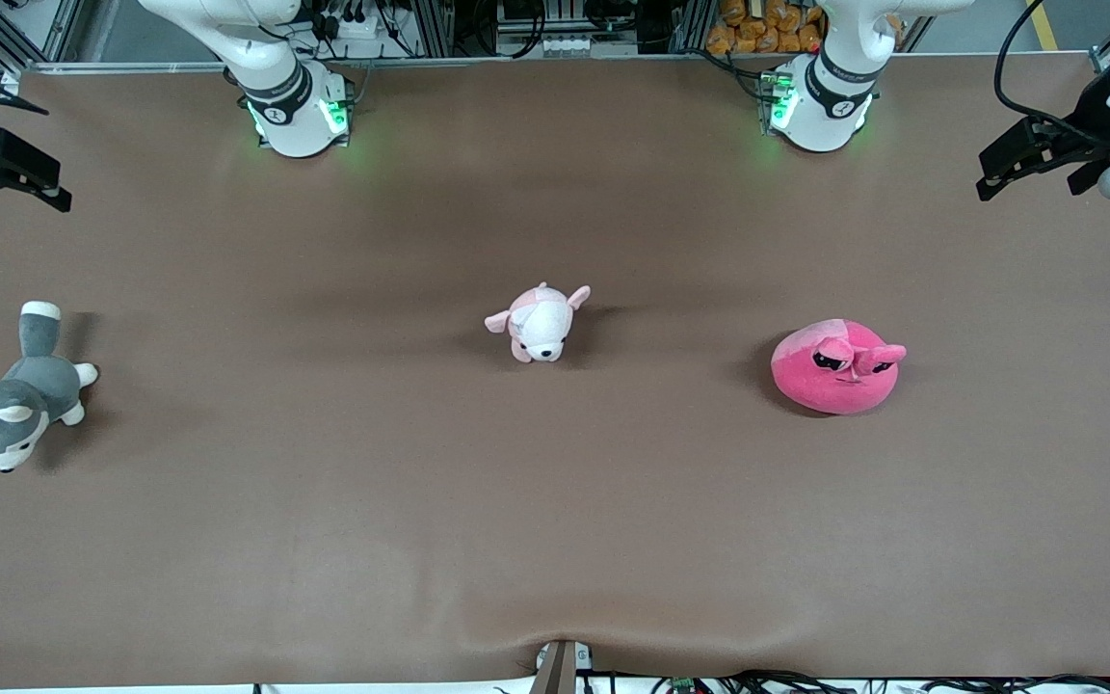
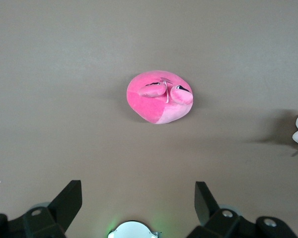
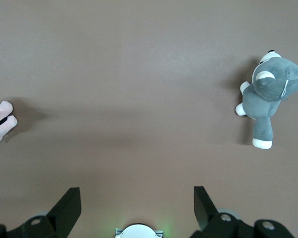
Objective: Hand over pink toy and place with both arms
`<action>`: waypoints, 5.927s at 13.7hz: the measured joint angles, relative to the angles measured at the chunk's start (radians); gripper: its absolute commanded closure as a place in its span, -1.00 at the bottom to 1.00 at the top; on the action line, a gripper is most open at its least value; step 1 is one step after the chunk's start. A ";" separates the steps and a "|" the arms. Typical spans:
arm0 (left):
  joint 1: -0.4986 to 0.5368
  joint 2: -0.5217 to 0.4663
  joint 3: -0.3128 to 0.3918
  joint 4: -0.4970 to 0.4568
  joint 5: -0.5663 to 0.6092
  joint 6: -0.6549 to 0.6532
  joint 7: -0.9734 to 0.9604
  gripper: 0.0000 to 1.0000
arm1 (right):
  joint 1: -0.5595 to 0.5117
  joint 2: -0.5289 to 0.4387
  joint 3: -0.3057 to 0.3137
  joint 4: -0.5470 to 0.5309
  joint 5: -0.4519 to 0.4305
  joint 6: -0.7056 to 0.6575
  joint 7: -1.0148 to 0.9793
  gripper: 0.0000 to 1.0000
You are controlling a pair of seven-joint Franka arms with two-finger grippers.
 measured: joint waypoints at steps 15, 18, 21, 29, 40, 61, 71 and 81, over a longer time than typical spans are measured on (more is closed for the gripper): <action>0.040 0.011 0.017 0.002 0.002 -0.029 0.006 -1.00 | -0.003 0.011 -0.004 0.015 -0.001 0.003 0.000 -1.00; 0.041 0.012 0.017 0.002 0.002 -0.036 0.002 -1.00 | -0.003 0.012 -0.004 0.018 -0.002 -0.009 -0.001 -1.00; 0.046 0.012 0.017 0.002 0.002 -0.040 0.000 -1.00 | -0.003 0.014 -0.005 0.023 -0.002 -0.005 -0.001 -1.00; 0.047 0.013 0.017 0.000 0.002 -0.058 0.000 -1.00 | -0.003 0.027 -0.003 0.040 -0.001 -0.027 -0.001 -1.00; 0.078 0.030 0.018 -0.001 0.002 -0.058 -0.001 -1.00 | -0.002 0.042 -0.003 0.065 -0.002 -0.048 -0.001 -1.00; 0.059 0.121 -0.078 -0.021 0.022 0.045 -0.774 -1.00 | 0.007 0.085 0.000 0.123 0.000 -0.088 -0.001 -1.00; 0.125 0.142 -0.102 -0.074 -0.193 0.050 -1.136 -1.00 | 0.028 0.085 0.001 0.134 -0.001 -0.086 -0.003 -1.00; 0.113 0.287 -0.120 -0.095 -0.210 0.074 -1.421 -1.00 | 0.036 0.087 0.001 0.137 0.000 -0.070 -0.003 -1.00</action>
